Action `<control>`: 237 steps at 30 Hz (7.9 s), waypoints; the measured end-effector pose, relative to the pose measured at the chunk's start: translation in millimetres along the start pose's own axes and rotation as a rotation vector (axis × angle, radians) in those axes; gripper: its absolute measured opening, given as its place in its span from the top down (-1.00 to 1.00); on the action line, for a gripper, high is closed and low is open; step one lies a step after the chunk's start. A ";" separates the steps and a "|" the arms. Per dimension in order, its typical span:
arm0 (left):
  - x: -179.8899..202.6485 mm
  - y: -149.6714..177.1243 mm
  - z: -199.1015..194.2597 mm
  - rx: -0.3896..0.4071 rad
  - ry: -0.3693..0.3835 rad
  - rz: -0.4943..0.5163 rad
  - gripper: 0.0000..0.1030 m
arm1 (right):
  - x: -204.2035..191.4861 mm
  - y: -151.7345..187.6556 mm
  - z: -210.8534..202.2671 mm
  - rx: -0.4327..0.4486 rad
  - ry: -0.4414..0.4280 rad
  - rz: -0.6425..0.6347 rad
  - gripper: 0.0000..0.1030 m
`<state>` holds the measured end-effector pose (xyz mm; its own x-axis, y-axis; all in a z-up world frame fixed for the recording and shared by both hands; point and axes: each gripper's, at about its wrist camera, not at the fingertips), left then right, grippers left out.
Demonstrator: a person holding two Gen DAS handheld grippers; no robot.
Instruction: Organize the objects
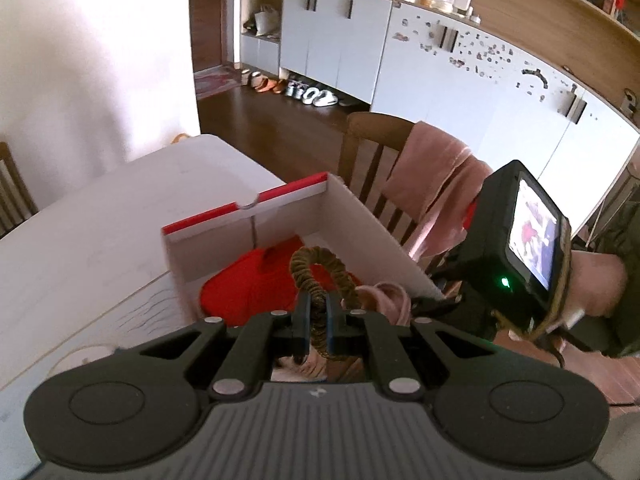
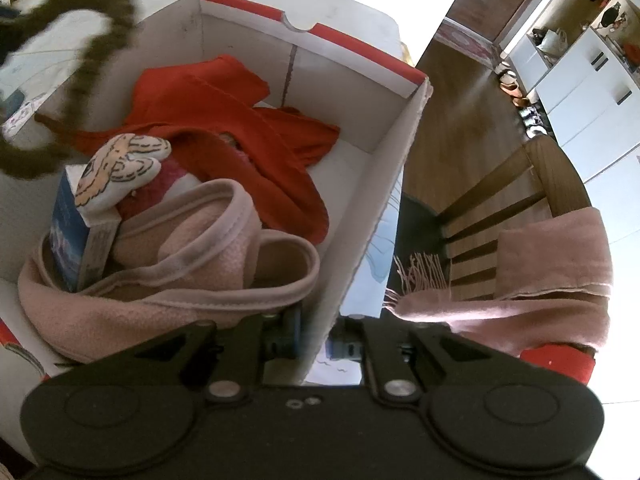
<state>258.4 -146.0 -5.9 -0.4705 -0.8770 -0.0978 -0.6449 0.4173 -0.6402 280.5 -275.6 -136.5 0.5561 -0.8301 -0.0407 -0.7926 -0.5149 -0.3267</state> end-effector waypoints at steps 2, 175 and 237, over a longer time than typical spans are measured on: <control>6.1 -2.8 10.4 0.003 0.019 -0.004 0.88 | 0.6 0.1 0.0 0.001 -0.003 -0.001 0.81; -156.7 202.5 33.8 -0.536 -0.286 -0.680 0.18 | 8.6 5.3 -12.6 0.027 -0.010 -0.008 0.85; -14.4 -3.4 -11.4 -0.072 -0.042 -0.123 0.91 | 9.3 7.4 -13.5 0.027 -0.005 -0.016 0.84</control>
<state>260.5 -132.1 6.4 -0.3602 -0.9313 -0.0550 -0.7386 0.3207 -0.5930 276.4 -290.0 -126.5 0.5698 -0.8208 -0.0398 -0.7766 -0.5220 -0.3526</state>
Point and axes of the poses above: each gripper's, at about its wrist camera, not at the fingertips, and z roughly the way its jaws point, x to its right, y to its underside, and after that the axes turned 14 degrees about -y, right-handed
